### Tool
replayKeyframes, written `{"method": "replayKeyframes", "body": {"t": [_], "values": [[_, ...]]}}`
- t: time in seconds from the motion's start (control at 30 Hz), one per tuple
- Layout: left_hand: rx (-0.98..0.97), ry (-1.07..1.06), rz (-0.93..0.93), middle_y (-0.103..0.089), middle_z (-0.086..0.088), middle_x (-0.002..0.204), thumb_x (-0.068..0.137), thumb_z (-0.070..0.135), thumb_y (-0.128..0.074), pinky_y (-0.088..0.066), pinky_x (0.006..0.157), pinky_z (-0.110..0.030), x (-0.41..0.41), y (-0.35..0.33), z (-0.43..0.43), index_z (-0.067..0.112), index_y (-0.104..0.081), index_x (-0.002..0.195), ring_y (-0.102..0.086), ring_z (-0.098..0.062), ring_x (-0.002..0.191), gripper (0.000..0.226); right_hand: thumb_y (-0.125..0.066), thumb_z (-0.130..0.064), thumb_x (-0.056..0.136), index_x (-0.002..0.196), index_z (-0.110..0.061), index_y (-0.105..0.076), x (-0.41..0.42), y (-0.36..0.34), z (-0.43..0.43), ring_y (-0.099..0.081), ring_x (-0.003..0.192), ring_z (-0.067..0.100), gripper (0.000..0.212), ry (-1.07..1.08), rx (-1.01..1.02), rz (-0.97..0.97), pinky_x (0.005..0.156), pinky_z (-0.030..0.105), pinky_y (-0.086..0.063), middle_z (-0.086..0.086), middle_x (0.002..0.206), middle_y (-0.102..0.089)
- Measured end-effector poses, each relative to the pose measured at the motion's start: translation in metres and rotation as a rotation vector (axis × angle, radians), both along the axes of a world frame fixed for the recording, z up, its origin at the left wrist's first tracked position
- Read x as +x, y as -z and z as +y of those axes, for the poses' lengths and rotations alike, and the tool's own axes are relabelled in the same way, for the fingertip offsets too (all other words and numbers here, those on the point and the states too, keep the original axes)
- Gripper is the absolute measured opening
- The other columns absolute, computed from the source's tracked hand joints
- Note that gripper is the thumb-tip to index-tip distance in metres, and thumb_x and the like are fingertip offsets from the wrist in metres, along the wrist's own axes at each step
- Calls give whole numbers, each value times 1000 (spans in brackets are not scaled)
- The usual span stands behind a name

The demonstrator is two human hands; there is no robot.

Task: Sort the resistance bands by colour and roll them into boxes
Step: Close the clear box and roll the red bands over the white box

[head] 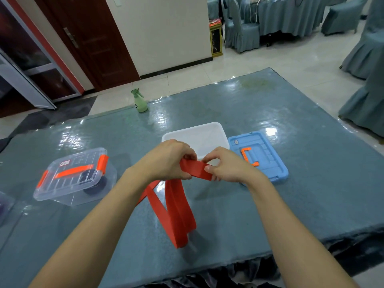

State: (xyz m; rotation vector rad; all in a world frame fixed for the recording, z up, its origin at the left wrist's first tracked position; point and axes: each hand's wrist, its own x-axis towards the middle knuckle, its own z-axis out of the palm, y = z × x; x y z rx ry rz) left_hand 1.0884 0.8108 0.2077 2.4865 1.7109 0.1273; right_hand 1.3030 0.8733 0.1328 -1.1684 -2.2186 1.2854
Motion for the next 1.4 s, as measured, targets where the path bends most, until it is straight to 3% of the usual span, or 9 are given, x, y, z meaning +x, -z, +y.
{"method": "replayKeyframes", "body": {"t": [0.07, 0.17, 0.27, 0.4, 0.6, 0.77, 1.1, 1.23, 1.4], "values": [[-7, -17, -77, -77, 11, 98, 73, 41, -90, -60, 85, -40, -5, -1, 1, 26, -81, 111, -68, -12, 90, 42, -71, -23, 90, 110, -26, -77, -2, -4, -3, -74, 78, 17, 21, -54, 73, -21, 74, 39, -64, 1, 113, -67], [-24, -58, -200, -79, 11, 105, 73, 40, -96, -63, 87, -37, -14, -6, 5, 24, -82, 117, -72, -11, 94, 48, -86, -47, 71, 115, -42, -71, -2, -5, -10, -66, 77, 1, 46, -79, 51, 65, 64, 15, -50, -13, 106, -64], [-64, -61, -273, -81, 11, 106, 73, 35, -99, -65, 87, -33, -18, -7, 7, 22, -83, 118, -74, -8, 95, 49, -96, -55, 68, 114, -41, -74, -7, -5, -11, -61, 76, 3, 53, 15, 121, 102, 71, 17, -45, -12, 106, -61], [-115, -101, -392, -81, 8, 100, 75, 29, -100, -65, 88, -34, -25, -6, 7, 22, -83, 113, -76, -11, 93, 42, -98, -36, 71, 107, -33, -76, -7, -8, -12, -70, 74, 12, 42, 115, 87, 217, 76, 28, -56, -6, 111, -61], [-187, -105, -636, -81, 5, 106, 79, 25, -98, -65, 92, -34, -31, -11, 6, 22, -81, 114, -77, -17, 100, 39, -95, -8, 75, 110, -7, -70, -4, -12, -12, -80, 83, 45, 43, 126, -306, 617, 95, 62, -62, 14, 101, -63], [-199, -113, -725, -79, 0, 107, 77, 29, -99, -65, 97, -40, -32, -7, 5, 21, -79, 115, -76, -23, 104, 44, -84, -3, 73, 115, 10, -62, -15, -13, -16, -74, 79, 41, 49, 135, -448, 796, 82, 43, -65, 17, 104, -55], [-138, -206, -1027, -83, -4, 111, 64, 33, -102, -64, 97, -36, -24, 7, -1, 29, -81, 121, -79, -24, 109, 61, -65, 4, 82, 125, 1, -61, -33, -7, -21, -75, 95, 29, 44, 71, -763, 1135, 93, 43, -63, 18, 100, -73], [-96, -269, -970, -84, -6, 100, 62, 17, -106, -66, 94, -38, -34, 7, -5, 22, -79, 119, -82, -24, 96, 64, -83, 3, 87, 126, -2, -68, -24, -8, -19, -75, 100, 28, 42, 82, -537, 807, 94, 40, -62, 22, 116, -74], [-135, -192, -423, -81, 7, 93, 62, 12, -103, -65, 86, -38, -28, -10, -5, 22, -63, 111, -78, -12, 86, 65, -99, -42, 71, 122, -33, -74, -20, -24, -17, -61, 78, 5, 58, 64, 106, 59, 76, 26, -52, -9, 115, -66]]}}
